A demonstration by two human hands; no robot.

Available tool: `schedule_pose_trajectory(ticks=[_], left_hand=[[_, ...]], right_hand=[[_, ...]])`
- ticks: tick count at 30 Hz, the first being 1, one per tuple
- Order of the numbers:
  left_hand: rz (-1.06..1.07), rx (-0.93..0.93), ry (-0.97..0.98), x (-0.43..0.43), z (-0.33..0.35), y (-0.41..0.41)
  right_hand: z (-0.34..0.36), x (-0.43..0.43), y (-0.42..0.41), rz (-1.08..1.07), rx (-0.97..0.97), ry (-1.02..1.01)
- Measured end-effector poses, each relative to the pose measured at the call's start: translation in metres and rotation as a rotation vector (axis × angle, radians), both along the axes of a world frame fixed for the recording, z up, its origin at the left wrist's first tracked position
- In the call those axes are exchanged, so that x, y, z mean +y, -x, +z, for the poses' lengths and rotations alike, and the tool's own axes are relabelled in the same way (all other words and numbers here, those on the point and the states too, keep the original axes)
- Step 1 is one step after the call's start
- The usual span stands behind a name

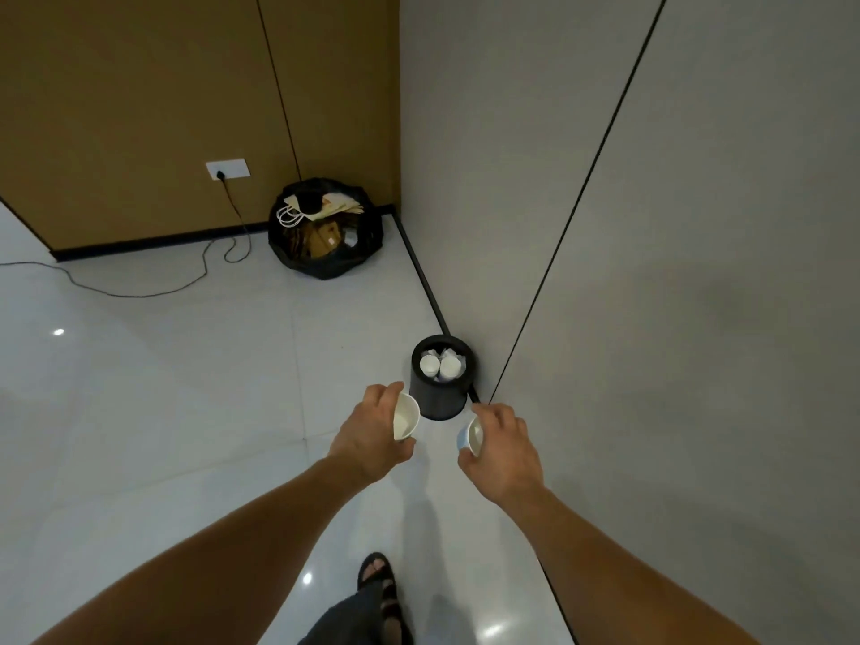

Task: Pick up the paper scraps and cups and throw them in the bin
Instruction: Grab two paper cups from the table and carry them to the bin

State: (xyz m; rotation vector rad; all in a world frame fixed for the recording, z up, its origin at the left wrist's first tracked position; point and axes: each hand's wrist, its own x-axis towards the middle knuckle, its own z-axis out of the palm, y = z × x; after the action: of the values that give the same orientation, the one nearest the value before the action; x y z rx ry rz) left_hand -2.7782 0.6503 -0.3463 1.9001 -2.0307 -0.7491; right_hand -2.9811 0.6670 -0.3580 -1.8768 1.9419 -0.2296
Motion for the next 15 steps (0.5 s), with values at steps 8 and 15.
schedule_pose_trajectory(ticks=[8, 15], left_hand=[[-0.12, -0.064, -0.019, -0.173, -0.03, 0.005], [-0.032, -0.039, -0.139, -0.314, -0.109, 0.022]], right_hand=[[-0.022, -0.156, 0.005, -0.1, -0.015, -0.034], [-0.107, -0.308, 0.011, -0.063, -0.021, -0.115]])
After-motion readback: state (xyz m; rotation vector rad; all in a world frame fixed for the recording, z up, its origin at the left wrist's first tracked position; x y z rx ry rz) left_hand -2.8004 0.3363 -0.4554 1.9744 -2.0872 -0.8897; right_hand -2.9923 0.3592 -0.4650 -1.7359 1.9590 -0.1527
